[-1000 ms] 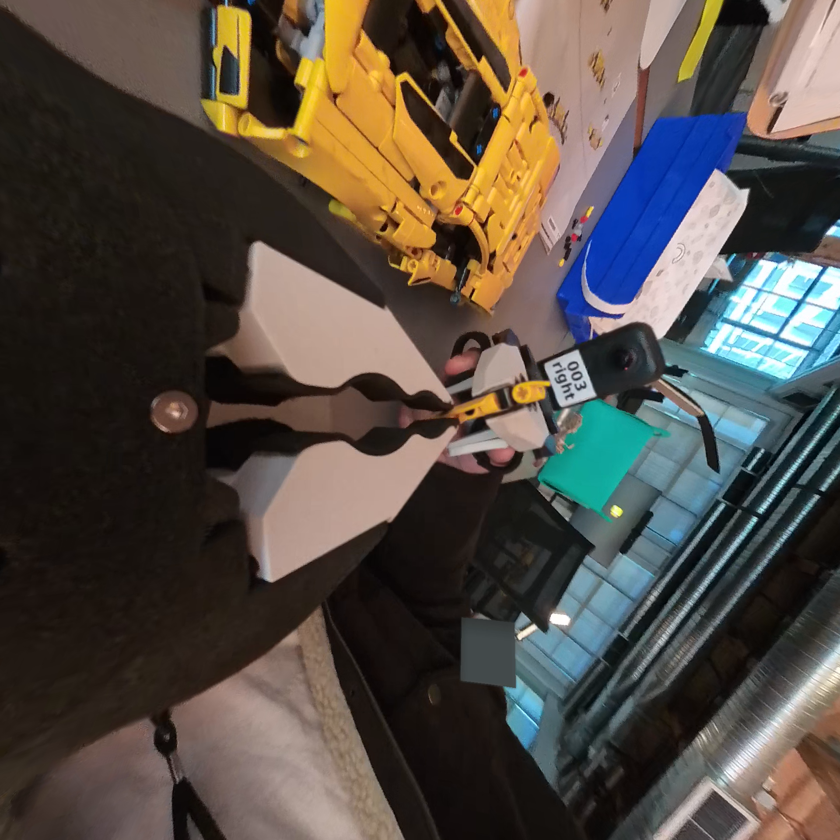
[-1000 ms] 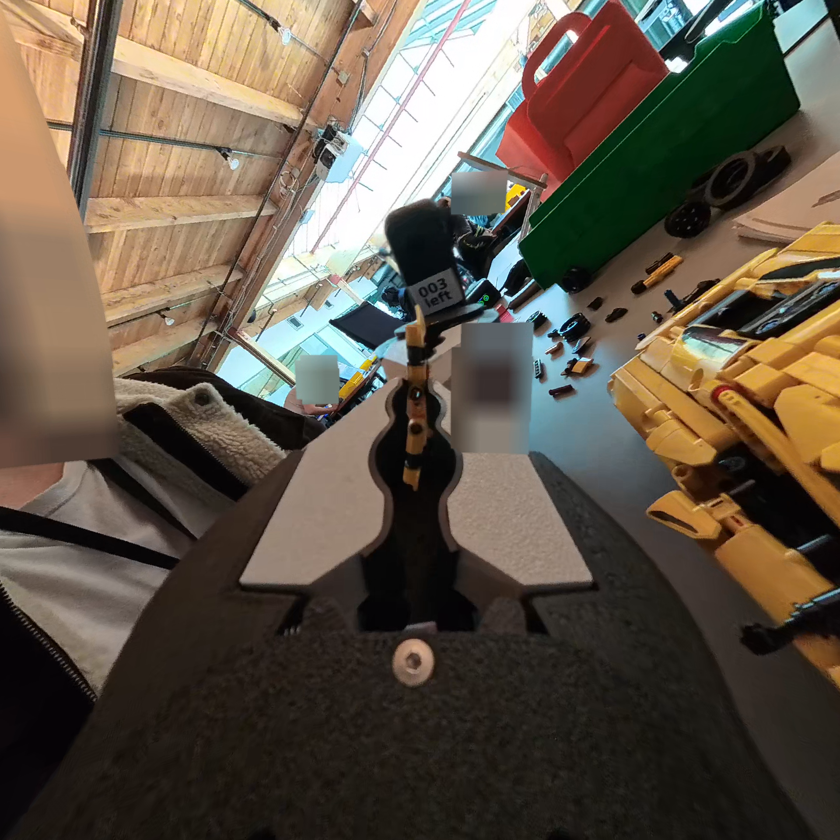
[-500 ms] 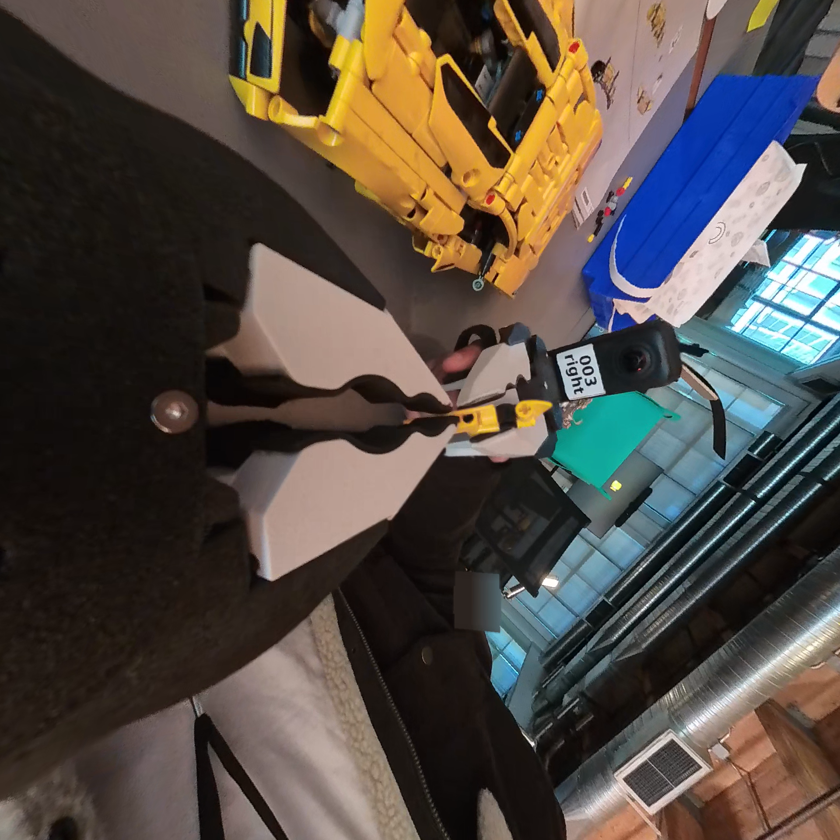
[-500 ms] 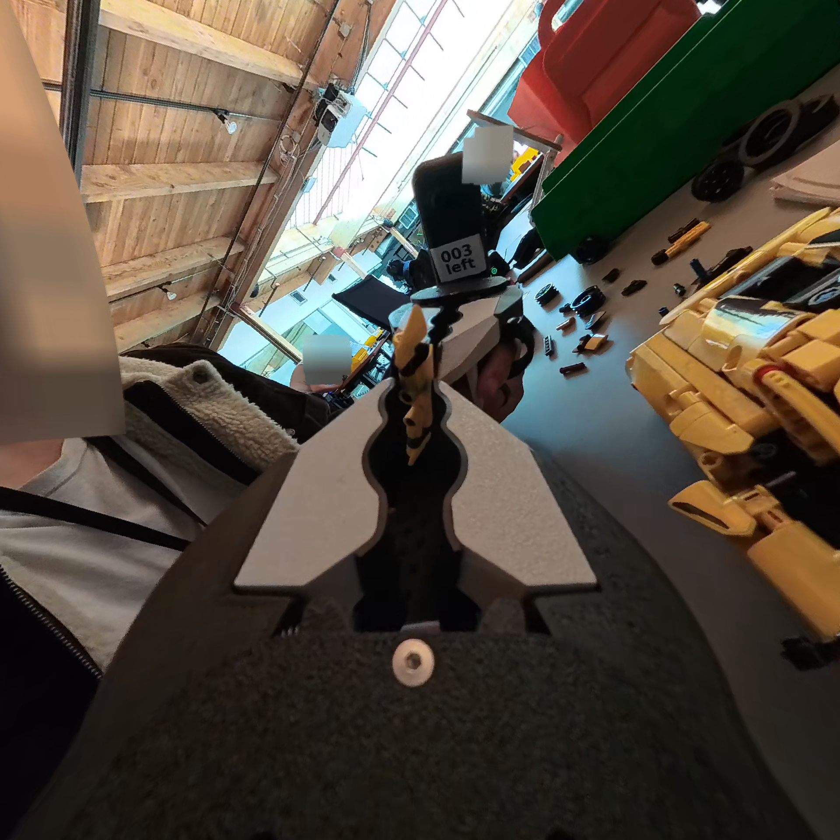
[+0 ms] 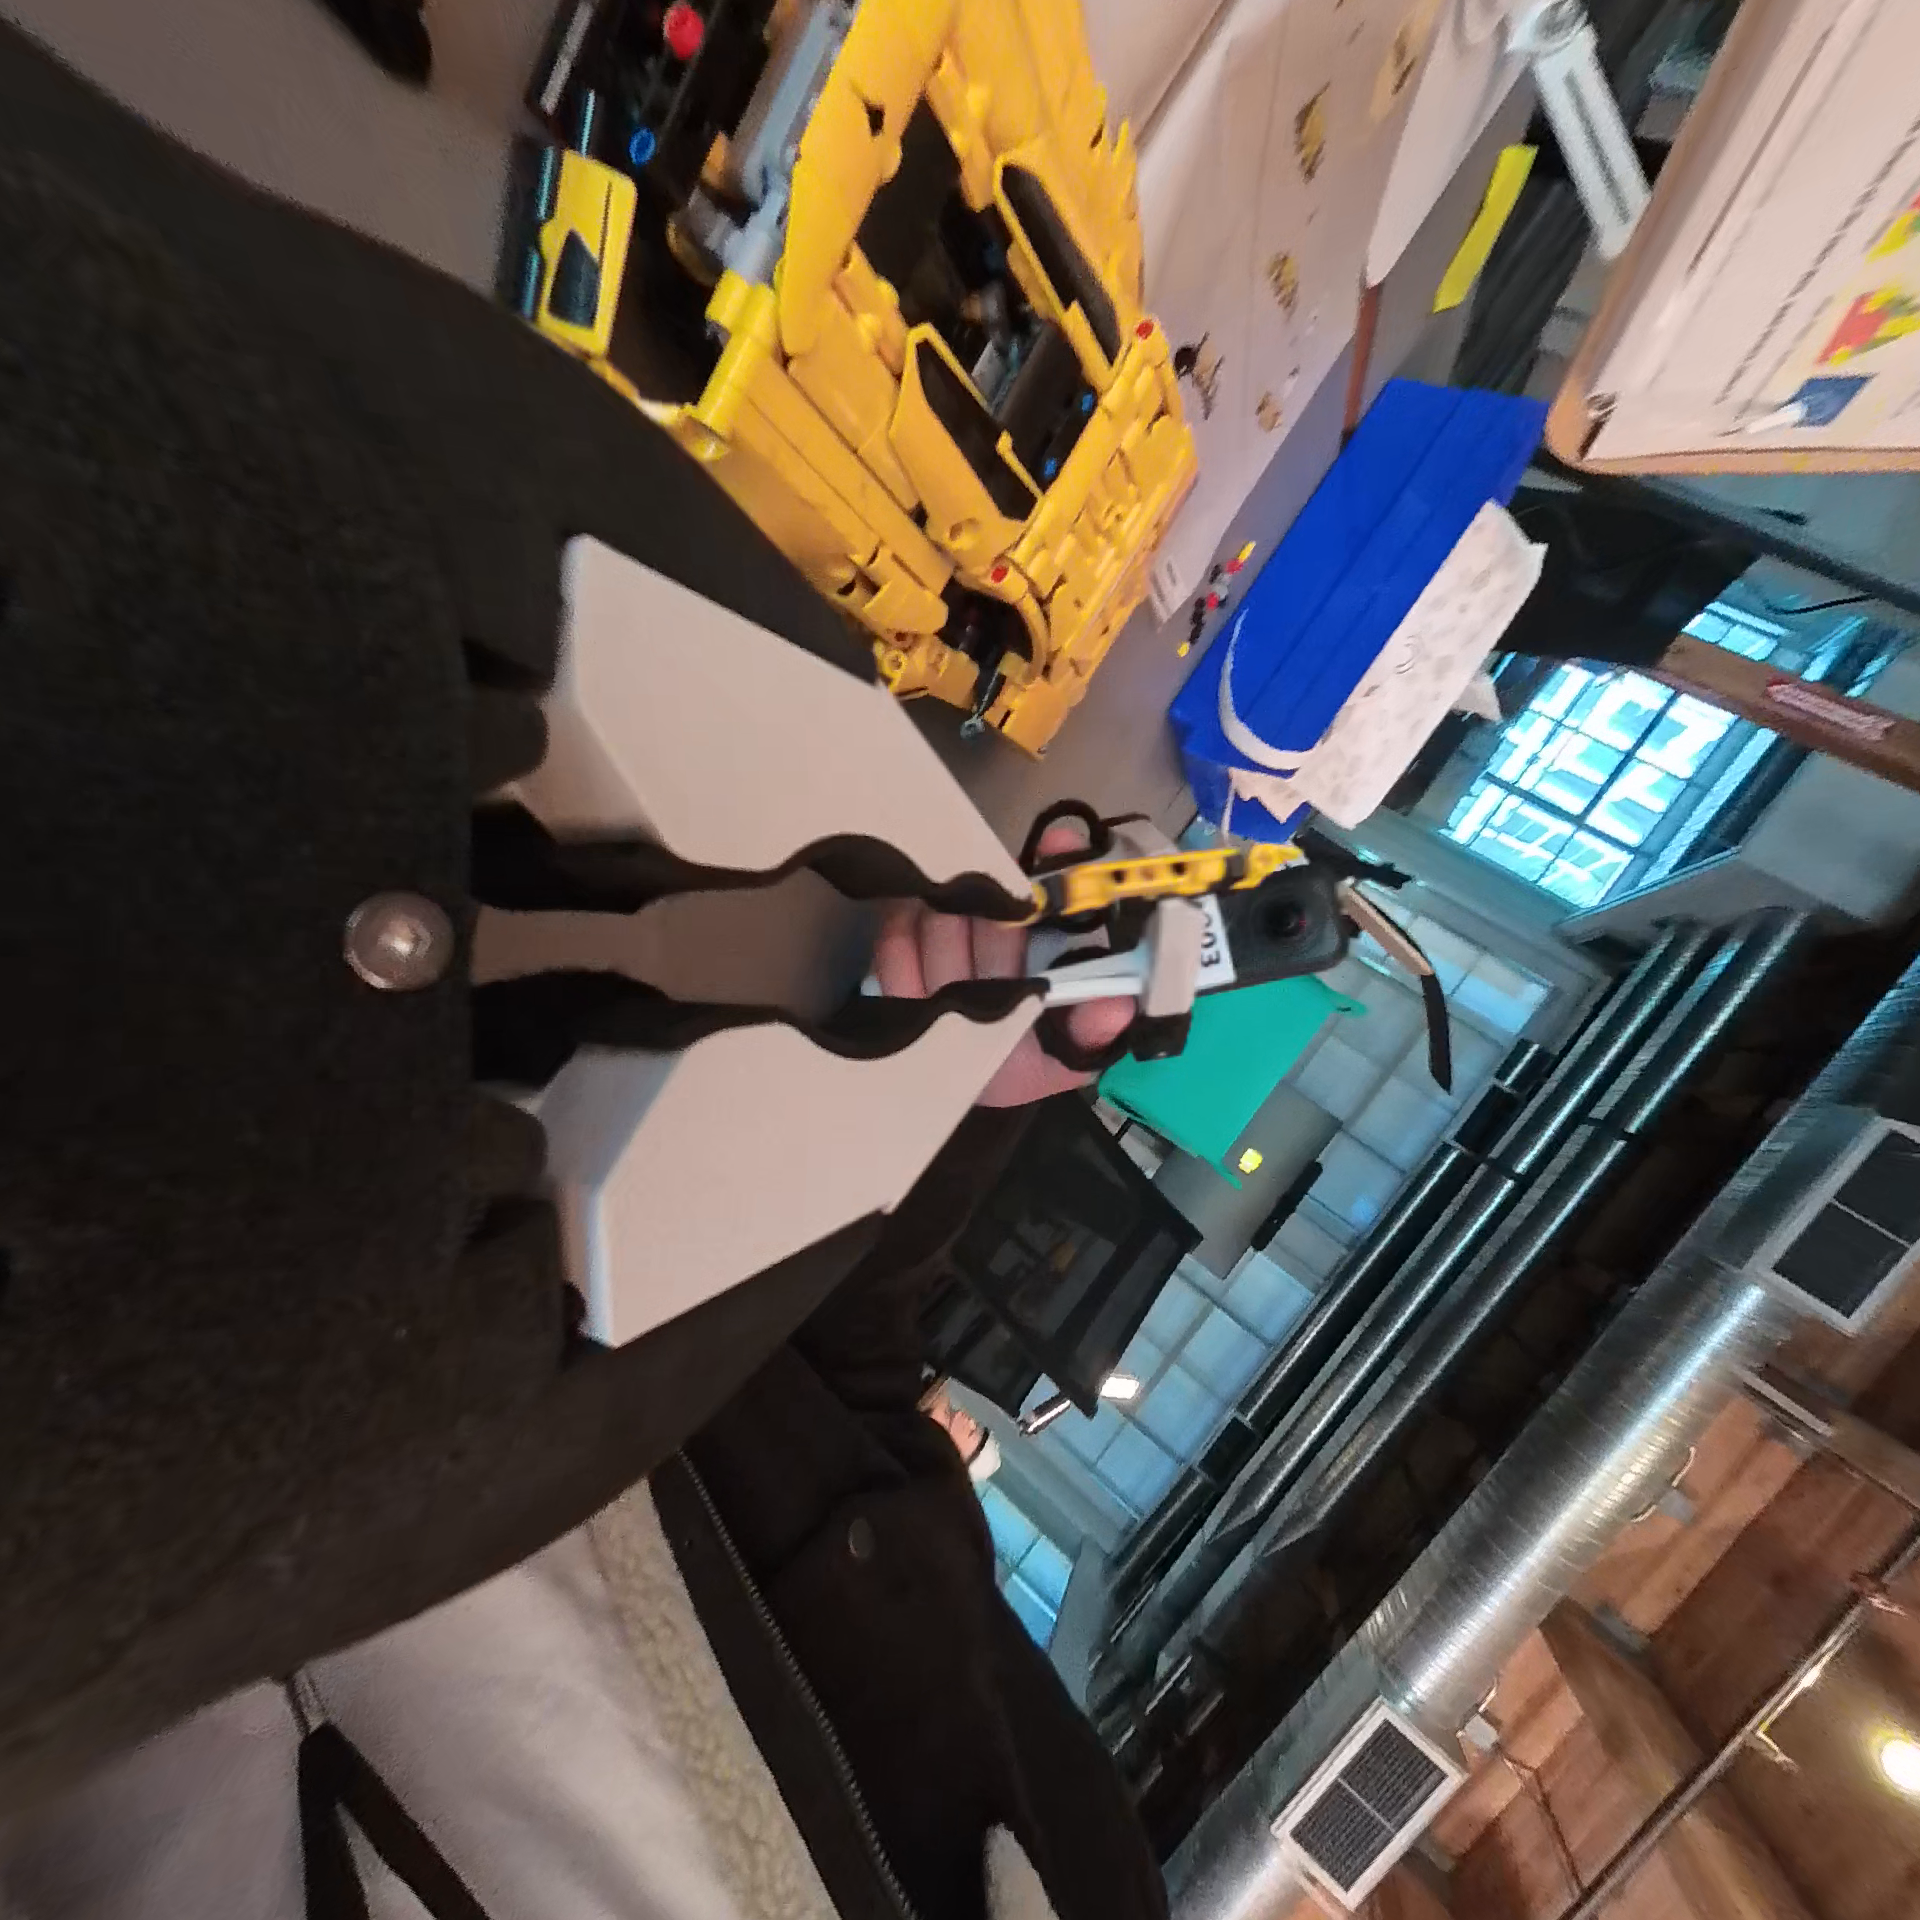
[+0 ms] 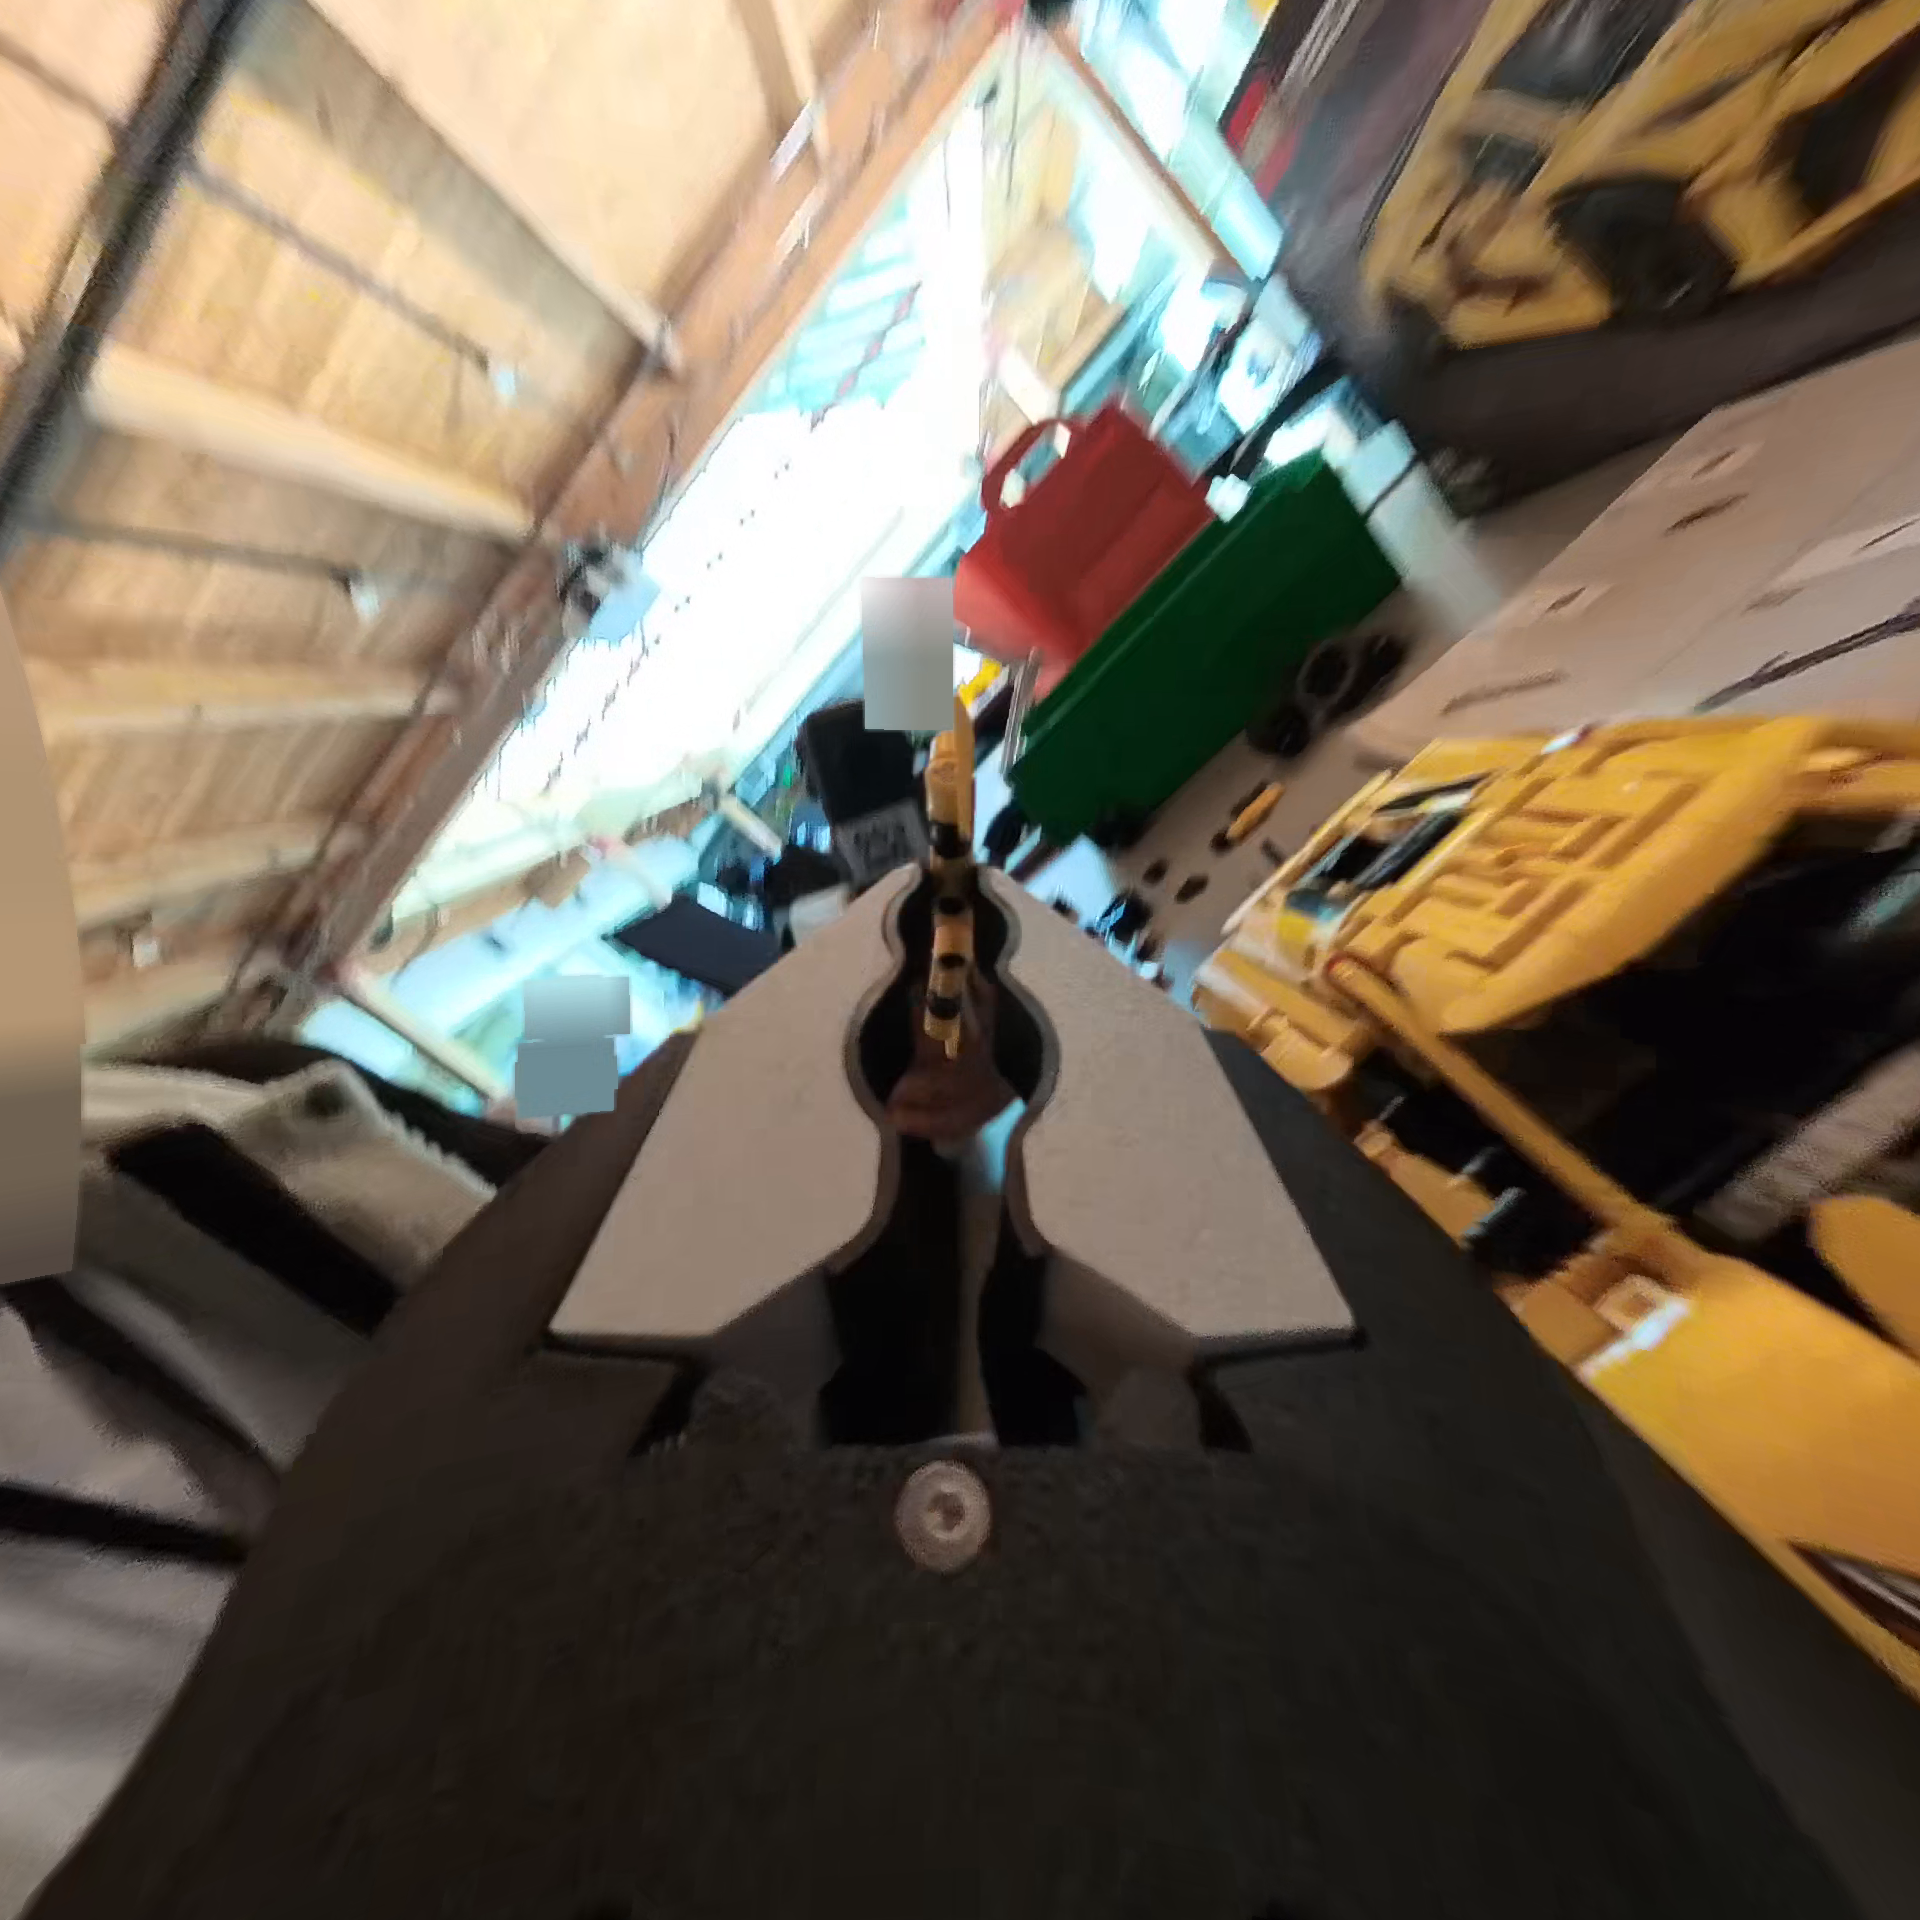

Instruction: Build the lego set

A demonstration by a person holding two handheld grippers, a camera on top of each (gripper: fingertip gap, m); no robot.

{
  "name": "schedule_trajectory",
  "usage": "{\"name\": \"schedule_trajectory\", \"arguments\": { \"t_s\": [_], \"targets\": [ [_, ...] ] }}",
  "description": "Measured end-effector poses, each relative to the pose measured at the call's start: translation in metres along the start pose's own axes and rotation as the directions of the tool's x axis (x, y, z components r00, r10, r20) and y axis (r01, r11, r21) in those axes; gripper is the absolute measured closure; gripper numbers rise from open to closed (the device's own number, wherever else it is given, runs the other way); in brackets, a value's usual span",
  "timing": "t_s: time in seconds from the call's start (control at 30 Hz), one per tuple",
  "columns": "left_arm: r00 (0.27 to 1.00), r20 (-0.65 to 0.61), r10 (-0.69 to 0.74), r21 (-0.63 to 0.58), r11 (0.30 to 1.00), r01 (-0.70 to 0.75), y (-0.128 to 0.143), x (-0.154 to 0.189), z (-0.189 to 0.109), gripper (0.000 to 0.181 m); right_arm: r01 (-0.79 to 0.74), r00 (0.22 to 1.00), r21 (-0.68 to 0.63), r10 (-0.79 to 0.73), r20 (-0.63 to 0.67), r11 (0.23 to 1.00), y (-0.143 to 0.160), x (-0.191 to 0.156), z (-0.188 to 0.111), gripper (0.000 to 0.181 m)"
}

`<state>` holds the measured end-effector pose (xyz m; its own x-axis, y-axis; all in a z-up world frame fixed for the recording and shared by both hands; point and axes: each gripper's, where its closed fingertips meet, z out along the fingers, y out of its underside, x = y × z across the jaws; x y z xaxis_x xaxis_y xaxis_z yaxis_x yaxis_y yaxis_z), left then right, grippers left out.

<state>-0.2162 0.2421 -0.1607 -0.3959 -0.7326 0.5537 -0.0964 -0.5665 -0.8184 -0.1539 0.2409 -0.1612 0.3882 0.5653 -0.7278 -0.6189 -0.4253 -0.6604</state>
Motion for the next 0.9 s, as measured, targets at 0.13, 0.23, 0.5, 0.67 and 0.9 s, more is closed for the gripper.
{"name": "schedule_trajectory", "arguments": {
  "t_s": [0.13,0.23,0.5,0.67,0.9],
  "targets": [
    [0.998,0.023,0.057,0.007,0.998,-0.057,-0.001,0.0,0.0,0.171,-0.045,0.995,0.242,0.064,-0.072,0.969,-0.043,0.018,-0.034,0.176],
    [0.995,0.04,0.088,-0.018,0.996,-0.088,0.003,-0.001,0.002,0.171,-0.114,0.983,0.381,0.159,-0.088,0.918,-0.064,0.036,-0.062,0.175],
    [0.997,0.046,0.067,-0.003,0.998,-0.067,0.0,-0.005,-0.001,0.171,-0.195,0.949,0.573,0.3,-0.094,0.796,-0.086,0.061,-0.108,0.175],
    [0.997,0.049,0.064,-0.008,0.998,-0.064,0.0,-0.006,-0.001,0.17,-0.186,0.949,0.579,0.297,-0.102,0.794,-0.088,0.06,-0.109,0.175],
    [0.997,0.044,0.058,-0.014,0.998,-0.058,0.001,-0.005,-0.001,0.171,-0.205,0.943,0.583,0.319,-0.099,0.786,-0.087,0.064,-0.111,0.175]
  ]
}}
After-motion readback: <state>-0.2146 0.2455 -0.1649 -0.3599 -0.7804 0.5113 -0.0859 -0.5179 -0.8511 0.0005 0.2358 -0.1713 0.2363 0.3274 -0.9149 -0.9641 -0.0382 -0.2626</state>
